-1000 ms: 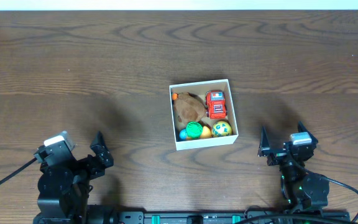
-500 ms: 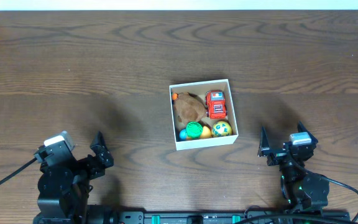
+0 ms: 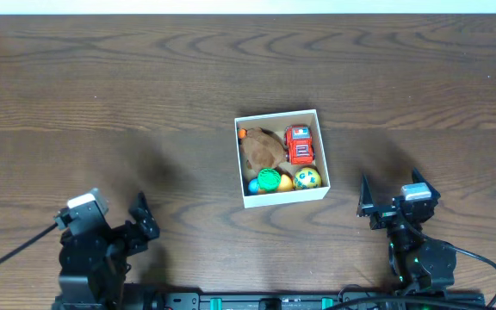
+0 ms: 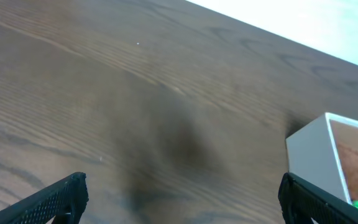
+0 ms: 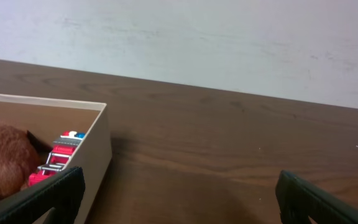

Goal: Pack container

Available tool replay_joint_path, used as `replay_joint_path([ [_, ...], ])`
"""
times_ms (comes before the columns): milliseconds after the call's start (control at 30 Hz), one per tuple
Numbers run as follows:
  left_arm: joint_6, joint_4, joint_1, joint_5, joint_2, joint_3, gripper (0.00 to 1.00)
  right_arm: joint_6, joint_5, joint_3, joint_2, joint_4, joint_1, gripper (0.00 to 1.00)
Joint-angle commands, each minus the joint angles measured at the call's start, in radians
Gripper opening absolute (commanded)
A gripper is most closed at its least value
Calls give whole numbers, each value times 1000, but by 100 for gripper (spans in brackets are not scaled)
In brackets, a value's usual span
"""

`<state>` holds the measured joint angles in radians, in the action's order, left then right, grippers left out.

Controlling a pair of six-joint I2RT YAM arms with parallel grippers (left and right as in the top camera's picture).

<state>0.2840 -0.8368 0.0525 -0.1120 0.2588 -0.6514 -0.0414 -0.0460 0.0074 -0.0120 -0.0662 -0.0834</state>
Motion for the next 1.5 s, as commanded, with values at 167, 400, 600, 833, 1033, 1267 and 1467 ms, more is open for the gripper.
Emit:
replay_joint_path([
  [167, -169, 216, -3, 84, -232, 305, 98, -16, -7, -2, 6, -4, 13, 99],
  [400, -293, 605, -3, 159, -257, 505, 98, -16, -6, -2, 6, -4, 13, 99],
  [600, -374, 817, -3, 207, -257, 632, 98, -16, -6, -2, 6, -4, 13, 99],
  [833, -392, 775, -3, 206, -257, 647, 98, -16, -6, -2, 6, -4, 13, 99],
  [1033, -373, 775, -3, 206, -257, 647, 98, -16, -7, -2, 6, -4, 13, 99],
  [1267, -373, 775, -3, 206, -253, 647, 98, -16, -7, -2, 6, -4, 13, 99],
  [1467, -373, 775, -3, 206, -253, 647, 98, -16, -6, -2, 6, -4, 13, 99],
])
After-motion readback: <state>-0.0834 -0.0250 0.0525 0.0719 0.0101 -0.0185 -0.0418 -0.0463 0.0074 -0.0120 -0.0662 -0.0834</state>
